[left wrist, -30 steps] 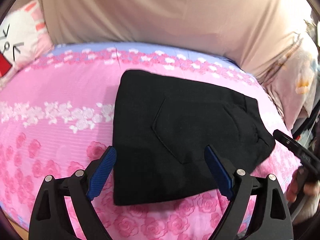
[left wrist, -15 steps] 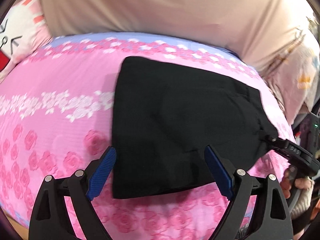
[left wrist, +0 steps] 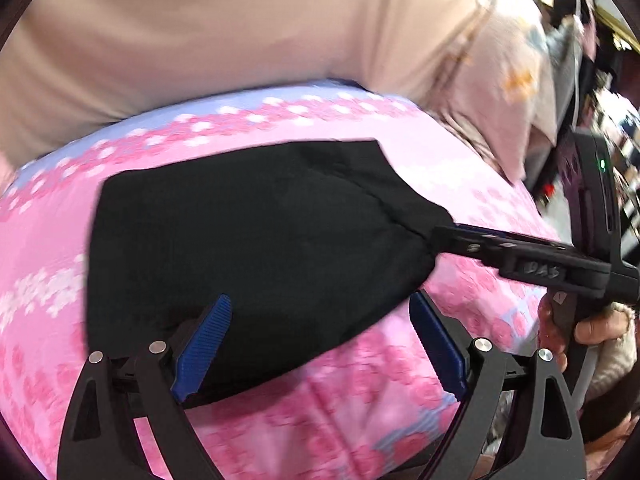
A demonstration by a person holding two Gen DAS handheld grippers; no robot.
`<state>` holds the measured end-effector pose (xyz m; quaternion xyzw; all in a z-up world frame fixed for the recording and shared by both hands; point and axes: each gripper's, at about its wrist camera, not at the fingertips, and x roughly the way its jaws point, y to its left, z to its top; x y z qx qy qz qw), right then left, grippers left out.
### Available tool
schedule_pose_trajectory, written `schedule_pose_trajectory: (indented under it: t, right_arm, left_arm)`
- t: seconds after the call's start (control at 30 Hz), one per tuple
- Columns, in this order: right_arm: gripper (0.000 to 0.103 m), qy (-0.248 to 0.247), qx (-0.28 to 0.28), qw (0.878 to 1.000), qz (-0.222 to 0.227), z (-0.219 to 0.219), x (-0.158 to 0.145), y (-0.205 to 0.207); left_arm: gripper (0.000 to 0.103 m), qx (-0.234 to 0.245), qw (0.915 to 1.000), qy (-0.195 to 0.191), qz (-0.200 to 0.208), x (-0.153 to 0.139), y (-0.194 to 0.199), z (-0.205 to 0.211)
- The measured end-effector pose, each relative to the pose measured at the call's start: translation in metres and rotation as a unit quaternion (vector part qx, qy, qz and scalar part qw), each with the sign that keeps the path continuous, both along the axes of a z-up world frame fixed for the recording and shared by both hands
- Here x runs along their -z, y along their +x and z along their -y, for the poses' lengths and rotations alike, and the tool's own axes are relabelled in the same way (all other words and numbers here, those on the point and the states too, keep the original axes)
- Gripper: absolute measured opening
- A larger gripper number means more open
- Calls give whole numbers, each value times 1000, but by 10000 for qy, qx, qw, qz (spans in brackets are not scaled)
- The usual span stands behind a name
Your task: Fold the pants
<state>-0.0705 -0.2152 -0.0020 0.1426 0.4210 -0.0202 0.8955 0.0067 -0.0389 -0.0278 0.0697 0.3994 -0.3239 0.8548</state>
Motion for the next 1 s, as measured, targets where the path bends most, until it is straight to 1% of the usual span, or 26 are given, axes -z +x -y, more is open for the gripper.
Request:
schedule_pose_trajectory:
  t: [0.03, 0.07, 0.1, 0.13, 0.2, 0.23, 0.3, 0.33, 0.37, 0.4, 0.43, 0.47, 0.5, 0.57, 0.6, 0.63, 0.7, 0.73, 0.77, 0.8, 0.83, 0.87, 0.93, 0.97, 1.0]
  right_arm:
    - [32, -88, -28, 10000, -13, -2, 3, 5]
    - [24, -140, -53, 9999, 26, -2, 4, 10]
    - [21, -13, -142, 9998, 117, 1, 2, 17]
    - [12, 192, -211, 9994, 204, 3, -2, 20]
    - [10, 744, -471, 9948, 517, 6, -19, 28]
    - [10, 918, -641, 9913, 693, 4, -30, 31]
    - [9, 1150, -938, 9851, 873, -2, -44, 39]
    - [9, 1232, -1067, 9824, 913, -4, -49, 43]
    - [9, 1190, -1127, 9822, 915, -6, -52, 45]
    - [10, 1053, -1130, 9839, 902, -6, -53, 47]
    - [12, 961, -992, 9858, 952, 0, -54, 44]
    - [16, 979, -864, 9863, 1011, 8, -54, 39]
    - [19, 1022, -731, 9862, 1082, 21, -52, 31]
    - [54, 796, -442, 9903, 1052, 37, -43, 21]
    - [58, 590, -265, 9936, 927, 45, -35, 19]
    - [60, 470, -130, 9963, 703, 52, -22, 20]
    - [60, 698, -108, 9971, 278, 60, 8, 28]
    - [52, 901, -168, 9958, 75, 61, 25, 34]
    - [32, 1043, -259, 9942, -14, 59, 35, 37]
    - [30, 1121, -271, 9933, 26, 55, 37, 36]
    - [17, 1114, -322, 9930, 214, 50, 28, 31]
    - [13, 1175, -419, 9914, 406, 46, 17, 26]
    - [13, 1416, -638, 9842, 844, 41, -10, 10]
    - [13, 1454, -740, 9819, 959, 40, -17, 6]
    - [14, 1401, -723, 9827, 972, 40, -18, 5]
  left_arm:
    - [88, 78, 10000, 30, -17, 3, 0, 8]
    - [88, 171, 9998, 106, 3, 6, 1, 19]
    - [88, 178, 9997, 176, 37, 8, 1, 25]
    - [88, 201, 9993, 281, 114, 10, 2, 34]
    - [88, 174, 9988, 376, 245, 11, 6, 44]
    - [88, 170, 9988, 362, 266, 10, 11, 50]
    - [87, 161, 9991, 260, 293, 8, 21, 57]
    - [67, 141, 9990, 265, 329, 8, 29, 63]
    - [49, 65, 9988, 339, 340, 8, 38, 67]
    - [19, -58, 9985, 436, 312, 6, 48, 70]
    - [11, -76, 9991, 365, 195, 2, 58, 70]
    - [8, -95, 9999, 107, 34, -7, 68, 65]
    - [7, -134, 9999, -87, 4, -18, 74, 60]
    - [6, -208, 9992, -280, 203, -44, 77, 49]
    - [6, -240, 9988, -292, 317, -54, 77, 45]
    - [6, -238, 9986, -297, 368, -59, 77, 44]
    - [6, -220, 9986, -324, 356, -64, 77, 41]
    - [6, -202, 9988, -328, 298, -64, 77, 41]
    - [5, -191, 9990, -333, 250, -62, 76, 41]
    - [6, -188, 9990, -349, 221, -61, 75, 41]
    - [6, -185, 9990, -359, 203, -61, 73, 41]
    - [5, -169, 9990, -371, 187, -60, 71, 40]
    - [5, -122, 9989, -393, 207, -63, 64, 40]
    - [5, -105, 9989, -402, 223, -64, 64, 40]
    - [5, -76, 9988, -420, 223, -64, 62, 41]
